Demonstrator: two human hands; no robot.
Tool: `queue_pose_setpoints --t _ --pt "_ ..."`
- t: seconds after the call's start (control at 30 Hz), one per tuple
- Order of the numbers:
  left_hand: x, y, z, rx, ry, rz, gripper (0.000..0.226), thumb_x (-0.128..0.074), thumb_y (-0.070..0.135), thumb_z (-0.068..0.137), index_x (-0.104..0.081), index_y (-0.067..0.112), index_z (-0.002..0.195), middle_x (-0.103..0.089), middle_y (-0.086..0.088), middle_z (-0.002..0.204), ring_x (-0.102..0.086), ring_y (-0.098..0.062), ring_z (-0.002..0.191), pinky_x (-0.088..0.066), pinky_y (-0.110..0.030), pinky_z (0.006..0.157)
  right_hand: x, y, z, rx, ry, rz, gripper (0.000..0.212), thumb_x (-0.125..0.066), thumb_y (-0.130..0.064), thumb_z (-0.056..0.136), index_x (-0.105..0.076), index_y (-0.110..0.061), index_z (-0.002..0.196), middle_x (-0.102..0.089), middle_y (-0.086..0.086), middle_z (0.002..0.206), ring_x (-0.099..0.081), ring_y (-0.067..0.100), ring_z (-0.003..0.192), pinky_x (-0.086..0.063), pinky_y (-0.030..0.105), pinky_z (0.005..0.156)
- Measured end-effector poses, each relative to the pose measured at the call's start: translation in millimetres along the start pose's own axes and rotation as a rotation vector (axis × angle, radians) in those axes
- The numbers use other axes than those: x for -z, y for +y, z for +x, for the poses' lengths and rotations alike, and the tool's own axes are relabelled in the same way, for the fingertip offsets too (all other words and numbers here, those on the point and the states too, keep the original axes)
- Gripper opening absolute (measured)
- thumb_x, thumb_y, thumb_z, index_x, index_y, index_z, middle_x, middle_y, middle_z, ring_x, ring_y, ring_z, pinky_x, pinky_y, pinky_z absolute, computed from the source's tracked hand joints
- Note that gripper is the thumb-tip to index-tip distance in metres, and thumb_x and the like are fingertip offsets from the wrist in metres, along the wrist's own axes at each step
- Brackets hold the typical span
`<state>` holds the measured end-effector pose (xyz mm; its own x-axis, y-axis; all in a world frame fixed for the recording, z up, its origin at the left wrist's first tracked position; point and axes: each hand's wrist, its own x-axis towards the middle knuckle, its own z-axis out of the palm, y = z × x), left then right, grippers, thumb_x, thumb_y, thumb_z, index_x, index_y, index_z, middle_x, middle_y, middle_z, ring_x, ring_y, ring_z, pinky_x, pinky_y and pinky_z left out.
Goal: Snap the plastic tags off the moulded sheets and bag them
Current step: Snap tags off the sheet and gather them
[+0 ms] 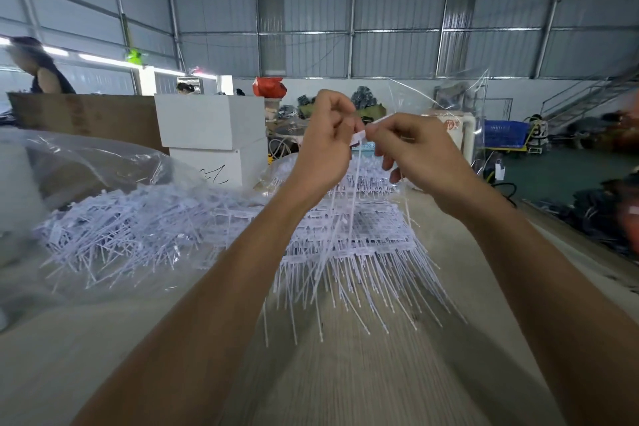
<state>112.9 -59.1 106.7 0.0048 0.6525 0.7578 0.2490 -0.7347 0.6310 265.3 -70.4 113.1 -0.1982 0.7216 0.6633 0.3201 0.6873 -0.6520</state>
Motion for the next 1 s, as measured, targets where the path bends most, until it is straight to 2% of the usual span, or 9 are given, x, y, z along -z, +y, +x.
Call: queue_pose_setpoints --t 0.07,0.2,0.33,0.47,0.6,0.73,0.8,0.9,1.0 --pt "-2.4 1.0 -0.6 -0.003 0.001 0.028 0.015 -0.041 0.000 0.103 -0.041 0.015 0.107 -0.062 -0.010 0.095 -0.057 -0.012 0.078 -0.044 -0.022 0.066 -1.0 2.5 0.4 -0.010 -0.022 -0.025 0.022 -0.068 -0.034 0.096 -0.072 -0.012 0.093 -0.063 0.006 0.087 -0.060 0.008 0.060 -0.054 0.028 0.053" --pt "2.0 0.8 0.2 0.047 0.039 -0.024 0.016 -0.052 0.002 0.100 -0.045 0.013 0.109 -0.060 -0.019 0.109 -0.060 -0.020 0.093 -0.050 -0.016 0.066 1.7 4.3 1.8 -0.034 -0.071 0.061 0.012 -0.071 -0.022 0.094 -0.072 -0.010 0.091 -0.063 0.009 0.088 -0.064 0.013 0.061 -0.056 0.031 0.056" --pt "5.3 0.3 0.6 0.051 0.087 -0.077 0.021 -0.059 0.000 0.096 -0.048 0.014 0.108 -0.059 -0.010 0.099 -0.060 -0.014 0.087 -0.053 -0.021 0.069 -3.1 4.2 0.5 -0.063 -0.111 0.104 0.021 -0.074 -0.030 0.091 -0.071 -0.010 0.095 -0.062 0.013 0.094 -0.066 0.015 0.064 -0.060 0.035 0.059" --pt "5.1 -1.4 0.7 0.132 0.056 -0.156 0.007 -0.056 0.017 0.102 -0.050 0.015 0.106 -0.070 -0.007 0.092 -0.069 -0.016 0.083 -0.056 -0.027 0.074 1.9 1.9 -0.3 -0.044 -0.107 0.054 0.015 -0.076 -0.014 0.089 -0.068 -0.005 0.098 -0.063 0.011 0.089 -0.068 0.019 0.067 -0.061 0.036 0.065" --pt "17.5 -11.6 0.0 0.184 -0.148 0.025 0.048 -0.043 0.044 0.105 -0.064 0.001 0.101 -0.071 -0.018 0.094 -0.069 -0.030 0.085 -0.054 -0.041 0.084 20.1 -4.6 0.9 0.020 -0.069 0.074 0.012 -0.073 -0.004 0.089 -0.070 -0.012 0.097 -0.068 0.018 0.103 -0.071 0.033 0.084 -0.062 0.040 0.072" --pt "24.6 -7.5 -5.0 0.073 -0.193 0.093 0.046 -0.047 0.051 0.100 -0.072 0.029 0.068 -0.064 0.013 0.066 -0.052 -0.005 0.060 -0.042 -0.023 0.068 26.7 -7.3 1.9 0.068 -0.039 0.132 0.019 -0.074 -0.001 0.087 -0.073 -0.017 0.098 -0.070 0.016 0.105 -0.071 0.029 0.091 -0.061 0.028 0.073" --pt "24.5 -1.3 -4.3 0.015 -0.205 0.103 0.039 -0.049 0.047 0.102 -0.076 0.031 0.079 -0.072 0.010 0.070 -0.055 -0.011 0.060 -0.042 -0.021 0.061 26.2 -6.5 3.2 0.066 -0.008 0.145 0.018 -0.074 -0.002 0.087 -0.074 -0.015 0.100 -0.071 0.014 0.104 -0.073 0.022 0.086 -0.060 0.027 0.071" --pt "22.5 -1.4 -1.8 -0.034 -0.239 0.184 0.030 -0.053 0.035 0.103 -0.074 0.013 0.100 -0.074 -0.001 0.078 -0.065 -0.035 0.077 -0.048 -0.040 0.068 26.4 -2.0 5.6 0.065 0.077 0.148 0.017 -0.072 -0.002 0.088 -0.074 -0.012 0.102 -0.071 0.013 0.102 -0.072 0.018 0.080 -0.061 0.028 0.071" --pt "19.6 -7.9 -1.8 -0.041 -0.229 0.239 0.018 -0.058 0.018 0.102 -0.069 0.005 0.107 -0.074 -0.006 0.084 -0.069 -0.027 0.077 -0.056 -0.041 0.073 28.8 8.1 7.0 0.067 0.149 -0.017 0.018 -0.072 -0.004 0.089 -0.073 -0.014 0.103 -0.071 0.009 0.100 -0.071 0.029 0.084 -0.063 0.034 0.070"
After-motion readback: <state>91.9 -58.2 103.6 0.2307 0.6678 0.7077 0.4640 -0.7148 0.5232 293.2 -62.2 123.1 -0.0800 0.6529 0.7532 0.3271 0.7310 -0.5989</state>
